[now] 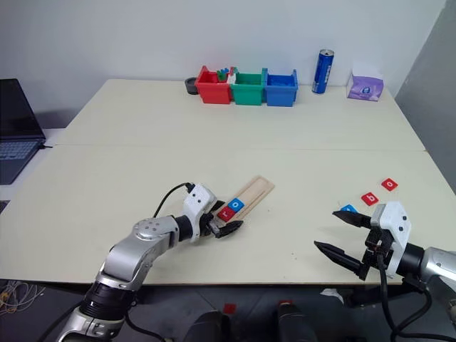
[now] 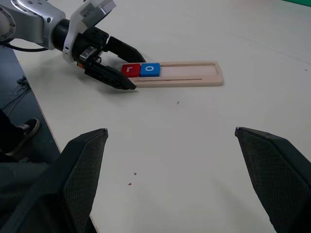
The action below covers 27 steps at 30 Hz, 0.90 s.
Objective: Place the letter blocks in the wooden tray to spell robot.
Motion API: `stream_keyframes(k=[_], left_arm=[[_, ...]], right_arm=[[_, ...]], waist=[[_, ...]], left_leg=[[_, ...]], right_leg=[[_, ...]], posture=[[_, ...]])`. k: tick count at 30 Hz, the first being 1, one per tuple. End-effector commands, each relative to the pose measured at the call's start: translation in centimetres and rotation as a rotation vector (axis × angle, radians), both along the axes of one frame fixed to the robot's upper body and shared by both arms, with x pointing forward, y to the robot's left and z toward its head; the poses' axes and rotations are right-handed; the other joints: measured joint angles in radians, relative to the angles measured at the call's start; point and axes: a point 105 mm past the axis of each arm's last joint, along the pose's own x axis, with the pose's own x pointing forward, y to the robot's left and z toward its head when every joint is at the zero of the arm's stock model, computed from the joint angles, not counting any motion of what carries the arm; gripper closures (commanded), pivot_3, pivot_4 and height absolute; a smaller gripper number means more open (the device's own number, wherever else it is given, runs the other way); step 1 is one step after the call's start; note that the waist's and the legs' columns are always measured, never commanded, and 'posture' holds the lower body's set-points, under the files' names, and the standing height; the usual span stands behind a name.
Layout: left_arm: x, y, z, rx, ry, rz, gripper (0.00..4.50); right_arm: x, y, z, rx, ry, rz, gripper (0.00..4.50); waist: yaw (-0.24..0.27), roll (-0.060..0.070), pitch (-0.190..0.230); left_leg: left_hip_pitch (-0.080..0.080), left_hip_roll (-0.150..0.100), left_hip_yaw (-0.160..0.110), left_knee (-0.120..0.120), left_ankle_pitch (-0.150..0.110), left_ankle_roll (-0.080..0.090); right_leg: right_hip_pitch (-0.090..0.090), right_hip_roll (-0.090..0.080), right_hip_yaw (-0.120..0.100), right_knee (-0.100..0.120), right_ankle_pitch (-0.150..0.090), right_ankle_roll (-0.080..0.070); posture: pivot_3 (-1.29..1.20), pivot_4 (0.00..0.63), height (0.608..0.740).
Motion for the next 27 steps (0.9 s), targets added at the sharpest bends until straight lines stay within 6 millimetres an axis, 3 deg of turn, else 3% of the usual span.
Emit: stream_keyframes(k=[1,11,23,27], left_arm=[[0.2,0.0,0.2,0.024,0.004,0.034,0.00],[-0.4,-0.2,-0.6,0.085,0.112,0.035,0.00],[-0.7,-0.5,-1.0,0.098,0.166,0.054,0.00],[-0.4,-0.3,-0.9,0.107,0.156,0.067,0.88]], right_arm=[[-0.4,0.3,1.2,-0.005,-0.033,0.045,0.05],[-1.8,1.2,2.0,-0.014,0.025,0.182,0.05],[-1.2,2.1,3.1,-0.009,0.022,0.236,0.05],[-1.1,2.3,3.8,0.034,0.028,0.235,0.00]], waist=[[0.000,0.000,0.000],[0.000,0.000,0.000],[-0.001,0.000,0.000],[-0.001,0.000,0.000]], left_leg=[[0.000,0.000,0.000,0.000,0.000,0.000],[0.000,0.000,0.000,0.000,0.000,0.000],[0.001,-0.001,0.000,0.000,0.000,0.000],[0.001,-0.001,0.000,0.000,0.000,0.000]], right_leg=[[0.000,0.000,0.000,0.000,0.000,0.000],[0.000,0.000,-0.001,0.000,0.000,0.000],[0.001,0.001,-0.001,0.000,0.000,0.000],[0.001,0.000,-0.001,0.000,0.000,0.000]], posture=[[0.00,0.150,0.740],[0.00,0.150,0.740],[0.00,0.150,0.740],[0.00,0.150,0.740]])
